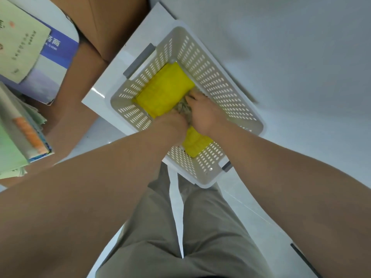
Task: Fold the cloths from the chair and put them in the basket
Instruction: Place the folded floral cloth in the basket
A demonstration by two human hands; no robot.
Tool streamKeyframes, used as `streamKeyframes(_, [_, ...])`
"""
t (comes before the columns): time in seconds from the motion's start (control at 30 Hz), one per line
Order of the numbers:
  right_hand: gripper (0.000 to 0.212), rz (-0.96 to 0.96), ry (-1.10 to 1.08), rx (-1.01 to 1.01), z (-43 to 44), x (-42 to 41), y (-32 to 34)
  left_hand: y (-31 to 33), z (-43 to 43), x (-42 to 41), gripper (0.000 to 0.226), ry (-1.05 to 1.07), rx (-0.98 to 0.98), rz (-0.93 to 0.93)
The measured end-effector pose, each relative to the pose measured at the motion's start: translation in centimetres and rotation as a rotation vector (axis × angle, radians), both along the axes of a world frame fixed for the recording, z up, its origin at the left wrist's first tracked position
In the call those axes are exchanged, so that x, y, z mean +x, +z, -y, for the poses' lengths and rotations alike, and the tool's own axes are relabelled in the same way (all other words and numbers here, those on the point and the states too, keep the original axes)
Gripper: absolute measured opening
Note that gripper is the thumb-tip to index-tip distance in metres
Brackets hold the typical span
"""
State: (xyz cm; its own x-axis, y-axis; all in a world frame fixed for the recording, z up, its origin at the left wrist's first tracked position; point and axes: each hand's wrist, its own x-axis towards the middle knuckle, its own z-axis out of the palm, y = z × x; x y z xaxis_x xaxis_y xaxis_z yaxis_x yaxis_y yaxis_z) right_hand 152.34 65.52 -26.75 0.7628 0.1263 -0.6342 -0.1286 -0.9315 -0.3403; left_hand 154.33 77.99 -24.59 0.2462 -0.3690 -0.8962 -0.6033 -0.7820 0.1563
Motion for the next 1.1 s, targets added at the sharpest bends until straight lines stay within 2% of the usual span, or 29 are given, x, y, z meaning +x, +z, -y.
streamKeyframes(0.03, [0.053,-0.027,0.014,0.019,0.2,0.0,0.9,0.9,-0.1,0.1,0.014,0.007,0.003,-0.046])
streamKeyframes(0.07, [0.049,-0.043,0.016,0.032,0.3,-0.2,2.2,2.2,-0.3,0.2,0.008,0.017,0.009,-0.088])
streamKeyframes(0.13, [0.038,-0.064,-0.022,0.021,0.7,-0.9,5.3,5.4,-1.1,0.1,0.011,0.022,0.001,-0.094])
streamKeyframes(0.23, [0.034,-0.129,-0.13,-0.024,0.8,-2.1,10.7,11.2,-2.5,0.4,0.037,0.215,-0.112,0.02])
streamKeyframes(0.3, [0.037,-0.129,-0.248,0.01,0.6,-2.7,14.9,15.7,-3.3,0.8,0.036,0.26,-0.17,0.027])
streamKeyframes(0.37, [0.041,-0.089,-0.436,0.064,0.1,-3.4,19.7,19.6,-3.9,1.0,0.022,0.297,-0.218,0.074])
streamKeyframes(0.43, [0.042,-0.015,-0.691,0.145,-0.3,-4.3,24.2,23.1,-4.4,1.1,0.026,0.311,-0.28,0.122])
streamKeyframes(0.53, [0.027,0.119,-1.086,0.313,-1.1,-6.3,30.2,28.4,-4.5,0.4,0.033,0.304,-0.424,0.189])
streamKeyframes(0.6, [0.019,0.231,-1.295,0.411,-1.1,-7.8,34.2,31.5,-3.6,-0.4,0.044,0.246,-0.52,0.176])
streamKeyframes(0.7, [0.018,0.408,-1.55,0.529,-0.5,-11.5,40.6,36.0,-1.3,-2.3,0.051,0.151,-0.639,0.141])
streamKeyframes(0.8, [0.023,0.573,-1.679,0.528,0.5,-16.8,46.5,40.9,1.6,-5.2,0.054,0.115,-0.83,0.153])
streamKeyframes(0.9, [0.028,0.713,-1.763,0.486,1.4,-23.0,51.5,45.8,4.4,-9.9,0.058,0.099,-0.979,0.07])
streamKeyframes(1.1, [0.031,0.973,-1.916,0.353,2.4,-37.7,56.6,50.9,9.4,-22.2,0.061,0.024,-1.094,-0.144])
